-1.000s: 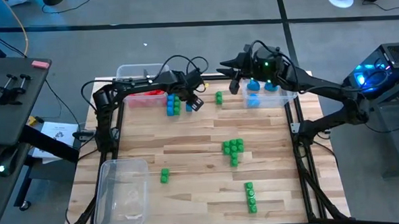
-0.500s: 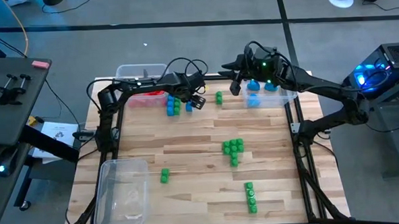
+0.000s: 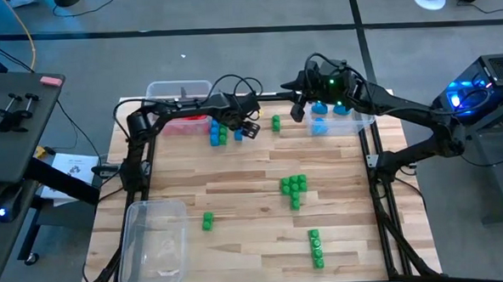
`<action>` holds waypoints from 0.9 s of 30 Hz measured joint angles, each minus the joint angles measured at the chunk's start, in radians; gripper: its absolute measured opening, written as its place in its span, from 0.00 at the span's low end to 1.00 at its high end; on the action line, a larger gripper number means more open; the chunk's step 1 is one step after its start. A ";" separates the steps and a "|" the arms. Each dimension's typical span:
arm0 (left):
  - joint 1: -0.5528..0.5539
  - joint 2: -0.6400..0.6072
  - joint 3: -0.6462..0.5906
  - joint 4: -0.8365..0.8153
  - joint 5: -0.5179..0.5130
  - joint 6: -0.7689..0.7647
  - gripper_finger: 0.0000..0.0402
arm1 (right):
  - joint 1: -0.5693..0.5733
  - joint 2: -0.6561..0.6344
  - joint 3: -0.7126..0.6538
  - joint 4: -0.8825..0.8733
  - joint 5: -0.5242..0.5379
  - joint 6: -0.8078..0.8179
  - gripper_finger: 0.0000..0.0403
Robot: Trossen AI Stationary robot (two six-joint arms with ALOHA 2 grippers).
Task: Sort blocks
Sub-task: Put the blue game piece into the top right transparent bin
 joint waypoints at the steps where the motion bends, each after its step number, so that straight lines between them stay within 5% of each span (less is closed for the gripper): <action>1: -0.001 0.010 0.000 -0.002 0.000 0.000 0.58 | 0.000 0.000 0.000 -0.003 0.000 0.000 0.16; 27: -0.007 0.084 -0.001 0.017 0.000 0.073 0.58 | 0.000 0.000 0.000 -0.043 -0.001 0.000 0.16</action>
